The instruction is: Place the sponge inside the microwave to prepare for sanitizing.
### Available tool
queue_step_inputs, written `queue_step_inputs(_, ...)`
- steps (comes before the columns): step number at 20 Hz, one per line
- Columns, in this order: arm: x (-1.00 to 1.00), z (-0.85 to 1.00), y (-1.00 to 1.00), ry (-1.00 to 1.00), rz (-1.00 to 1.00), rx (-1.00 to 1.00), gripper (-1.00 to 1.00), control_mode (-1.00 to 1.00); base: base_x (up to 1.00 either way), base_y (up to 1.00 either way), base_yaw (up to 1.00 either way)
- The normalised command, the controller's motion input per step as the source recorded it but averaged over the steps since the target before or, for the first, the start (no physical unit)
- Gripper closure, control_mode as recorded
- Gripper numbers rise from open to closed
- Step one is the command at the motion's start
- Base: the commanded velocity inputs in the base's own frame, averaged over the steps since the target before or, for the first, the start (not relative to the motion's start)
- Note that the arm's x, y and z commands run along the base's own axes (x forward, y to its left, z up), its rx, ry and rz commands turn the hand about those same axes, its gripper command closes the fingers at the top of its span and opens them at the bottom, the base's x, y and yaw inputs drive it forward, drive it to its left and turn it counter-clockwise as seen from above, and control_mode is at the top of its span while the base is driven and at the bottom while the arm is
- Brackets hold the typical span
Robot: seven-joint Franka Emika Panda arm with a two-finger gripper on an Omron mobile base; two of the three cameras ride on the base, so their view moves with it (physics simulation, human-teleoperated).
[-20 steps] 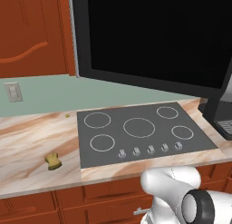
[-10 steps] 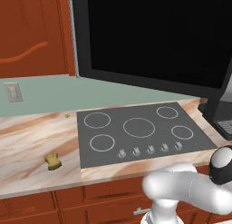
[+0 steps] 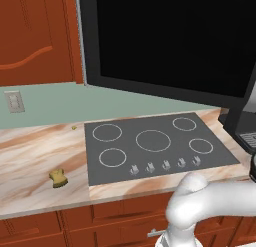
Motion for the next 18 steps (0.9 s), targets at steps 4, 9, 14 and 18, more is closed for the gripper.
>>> queue_step_inputs(4,0.49,-0.14,0.12,-0.08,0.33,0.05,-1.00,-1.00,0.00,0.00,0.00)
queue_step_inputs(9,0.47,-0.17,0.24,-0.11,0.35,0.05,-1.00,-1.00,0.00,0.00,0.00)
queue_step_inputs(14,0.26,-0.04,0.43,-0.01,0.31,0.04,-1.00,-1.00,0.00,0.00,0.00)
queue_step_inputs(18,0.20,-0.07,0.40,-0.11,0.18,0.06,-1.00,-1.00,0.00,0.00,0.00)
